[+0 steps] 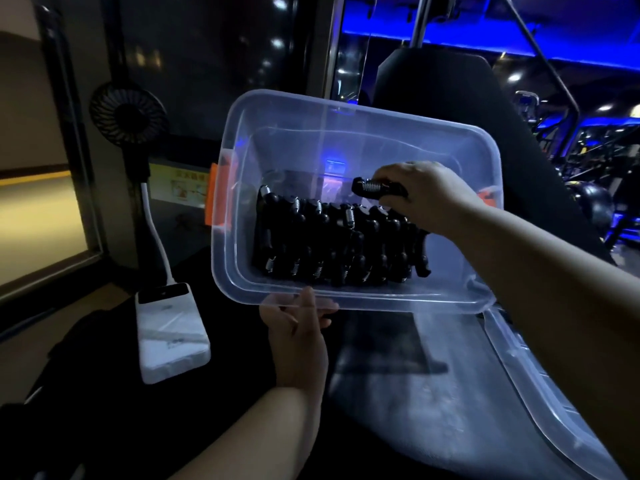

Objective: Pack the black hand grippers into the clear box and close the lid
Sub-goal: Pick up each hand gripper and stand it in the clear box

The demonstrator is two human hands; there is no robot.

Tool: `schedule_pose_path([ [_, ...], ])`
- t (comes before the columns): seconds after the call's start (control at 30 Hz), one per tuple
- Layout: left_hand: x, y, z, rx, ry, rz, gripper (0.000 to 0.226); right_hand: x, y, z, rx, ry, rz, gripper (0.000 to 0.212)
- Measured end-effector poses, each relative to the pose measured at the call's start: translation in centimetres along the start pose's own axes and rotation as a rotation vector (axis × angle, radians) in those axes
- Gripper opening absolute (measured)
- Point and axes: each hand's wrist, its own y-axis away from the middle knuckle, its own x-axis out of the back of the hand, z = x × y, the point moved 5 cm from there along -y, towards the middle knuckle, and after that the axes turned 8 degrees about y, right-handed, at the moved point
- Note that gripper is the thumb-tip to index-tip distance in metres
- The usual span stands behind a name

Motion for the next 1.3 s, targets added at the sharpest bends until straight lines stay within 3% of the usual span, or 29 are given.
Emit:
schedule_pose_path([
  [0.17,0.2,-0.1,-0.4,0.037,0.006,0.02,0.014,-4.6,-2.4,1.0,-0.028,0.07,-0.063,0.019],
  [0.4,0.0,0.0,-0.1,0.022,-0.007,-0.017,0.011,-8.5,-4.0,2.8,-0.12,0.067,-0.165,0.037],
  [0.63,0.1,0.0,-0.5,-0.014,-0.059,-0.035,0.027,-10.9,-5.5,2.4,-0.167,0.087,-0.248,0.034],
  [0.9,-0.2,-0.1,-0.1,-0.032,-0.025,-0.016,0.018,-10.9,-4.8,2.3,-0.291,0.004,-0.244,0.039],
  [1.07,-0.2,-0.3,-0.1,-0.065,-0.067,-0.017,0.012,-9.8,-3.1,2.5,-0.385,-0.011,-0.119,0.039],
  [1.3,-0.1,-0.4,0.0,-0.047,-0.056,0.028,0.012,-8.0,0.4,2.5,-0.421,-0.022,-0.086,0.037],
])
